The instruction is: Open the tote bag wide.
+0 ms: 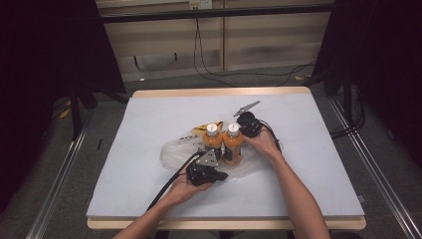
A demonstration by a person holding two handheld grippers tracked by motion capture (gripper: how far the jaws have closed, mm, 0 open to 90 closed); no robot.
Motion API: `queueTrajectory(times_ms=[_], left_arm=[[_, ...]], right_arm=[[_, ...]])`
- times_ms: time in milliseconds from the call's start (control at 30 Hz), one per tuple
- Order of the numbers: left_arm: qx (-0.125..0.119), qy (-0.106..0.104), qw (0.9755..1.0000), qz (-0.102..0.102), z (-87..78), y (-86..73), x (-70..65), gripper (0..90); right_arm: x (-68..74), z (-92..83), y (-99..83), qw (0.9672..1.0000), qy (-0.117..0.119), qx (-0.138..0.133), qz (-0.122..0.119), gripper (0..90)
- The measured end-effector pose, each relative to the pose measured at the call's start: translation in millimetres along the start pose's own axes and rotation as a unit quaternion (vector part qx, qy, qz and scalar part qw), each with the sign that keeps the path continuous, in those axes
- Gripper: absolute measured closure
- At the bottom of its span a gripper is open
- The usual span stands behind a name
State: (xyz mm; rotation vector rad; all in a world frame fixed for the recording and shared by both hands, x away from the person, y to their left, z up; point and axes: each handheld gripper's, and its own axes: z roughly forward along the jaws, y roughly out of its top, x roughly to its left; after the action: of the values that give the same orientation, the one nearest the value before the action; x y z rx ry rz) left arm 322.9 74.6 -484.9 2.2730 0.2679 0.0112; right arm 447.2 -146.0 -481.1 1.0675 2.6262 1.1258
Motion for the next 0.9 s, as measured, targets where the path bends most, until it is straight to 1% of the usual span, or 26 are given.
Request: queueTrajectory(times_ms=[33,67,100,133,167,200,233,267,300,333,367,400,433,467,500,533,567,600,633,667,700,733,767,800,867,900], left_arm=[[-0.004,-0.001,1.0,0.0,-1.5,1.5,0.5,90.0],[-0.006,-0.003,1.0,-0.005,-3.3,2.7,0.4,90.0],[-0.016,-0.006,0.9998,-0.005,-3.7,3.2,1.0,90.0],[-0.02,-0.002,0.9998,-0.008,-5.6,4.9,1.6,90.0],[-0.028,0.0,0.9995,-0.014,-7.1,5.9,2.6,90.0],[-0.028,0.0,0.9995,-0.014,-7.1,5.9,2.6,90.0],[-0.039,0.0,0.999,-0.021,-10.2,8.9,5.4,90.0],[-0.046,0.001,0.9987,-0.022,-11.0,9.9,6.4,90.0],[-0.051,0.004,0.9983,-0.027,-12.9,11.1,8.3,90.0],[-0.059,0.003,0.9978,-0.03,-14.6,12.0,11.2,90.0],[-0.062,0.006,0.9976,-0.032,-15.7,12.8,12.8,90.0],[-0.063,0.007,0.9974,-0.034,-17.3,13.8,14.0,90.0],[-0.064,0.006,0.9974,-0.033,-19.8,15.0,16.1,90.0],[-0.064,0.006,0.9974,-0.033,-19.8,15.0,16.1,90.0],[-0.071,0.013,0.9966,-0.038,-21.1,16.0,17.6,90.0],[-0.073,0.018,0.9965,-0.038,-20.3,15.7,19.0,90.0],[-0.072,0.024,0.9963,-0.041,-18.1,14.8,19.3,90.0],[-0.065,0.025,0.9968,-0.039,-14.9,13.5,19.5,90.0],[-0.056,0.032,0.9973,-0.036,-12.0,12.2,18.3,90.0],[-0.051,0.033,0.9976,-0.033,-9.1,11.0,18.0,90.0],[-0.051,0.033,0.9976,-0.033,-9.1,11.0,18.0,90.0],[-0.039,0.043,0.9979,-0.026,-5.0,9.6,16.5,90.0],[-0.037,0.043,0.9982,-0.021,-4.0,8.8,15.6,90.0],[-0.037,0.043,0.9982,-0.021,-4.0,8.8,15.6,90.0],[-0.027,0.046,0.9985,-0.013,-2.1,8.9,12.6,90.0],[-0.024,0.044,0.9987,-0.011,-0.9,8.5,11.6,90.0]], right_arm=[[1.5,-1.4,0.7,1.0,0.001,-0.002,-0.003,90.0],[3.3,-3.4,1.7,0.9999,0.006,-0.006,-0.007,90.0],[5.1,-5.9,2.7,0.9999,0.01,-0.008,-0.01,90.0],[5.7,-7.8,3.3,0.9998,0.013,-0.011,-0.013,90.0],[6.5,-10.3,4.2,0.9996,0.022,-0.015,-0.011,90.0],[6.5,-10.3,4.2,0.9996,0.022,-0.015,-0.011,90.0],[8.3,-12.2,5.6,0.9993,0.033,-0.013,-0.013,90.0],[8.3,-11.8,5.9,0.999,0.038,-0.011,-0.018,90.0],[9.0,-11.7,5.9,0.9989,0.044,-0.007,-0.015,90.0],[8.8,-10.6,5.5,0.9988,0.045,-0.002,-0.02,90.0],[8.5,-9.3,4.4,0.9985,0.053,0.003,-0.017,90.0],[7.9,-8.2,3.7,0.9984,0.053,0.006,-0.017,90.0],[8.1,-7.6,3.2,0.9984,0.053,0.009,-0.018,90.0],[8.2,-8.1,3.0,0.9981,0.058,0.008,-0.019,90.0],[9.0,-9.1,3.2,0.998,0.059,0.01,-0.018,90.0],[9.1,-9.3,3.1,0.9977,0.062,0.01,-0.024,90.0],[10.1,-10.4,3.2,0.9976,0.064,0.013,-0.024,90.0],[10.9,-11.3,3.3,0.9979,0.058,0.015,-0.027,90.0],[10.7,-12.8,3.5,0.9978,0.057,0.013,-0.03,90.0],[10.8,-15.3,3.6,0.9977,0.06,0.011,-0.028,90.0],[10.8,-15.3,3.6,0.9977,0.06,0.011,-0.028,90.0],[11.8,-17.3,3.0,0.9972,0.065,0.017,-0.033,90.0],[12.5,-16.6,2.2,0.9966,0.07,0.023,-0.036,90.0],[12.5,-16.6,2.2,0.9966,0.07,0.023,-0.036,90.0],[13.2,-14.2,-1.3,0.9955,0.075,0.041,-0.04,90.0],[12.8,-12.4,-3.0,0.9953,0.076,0.048,-0.038,90.0]])
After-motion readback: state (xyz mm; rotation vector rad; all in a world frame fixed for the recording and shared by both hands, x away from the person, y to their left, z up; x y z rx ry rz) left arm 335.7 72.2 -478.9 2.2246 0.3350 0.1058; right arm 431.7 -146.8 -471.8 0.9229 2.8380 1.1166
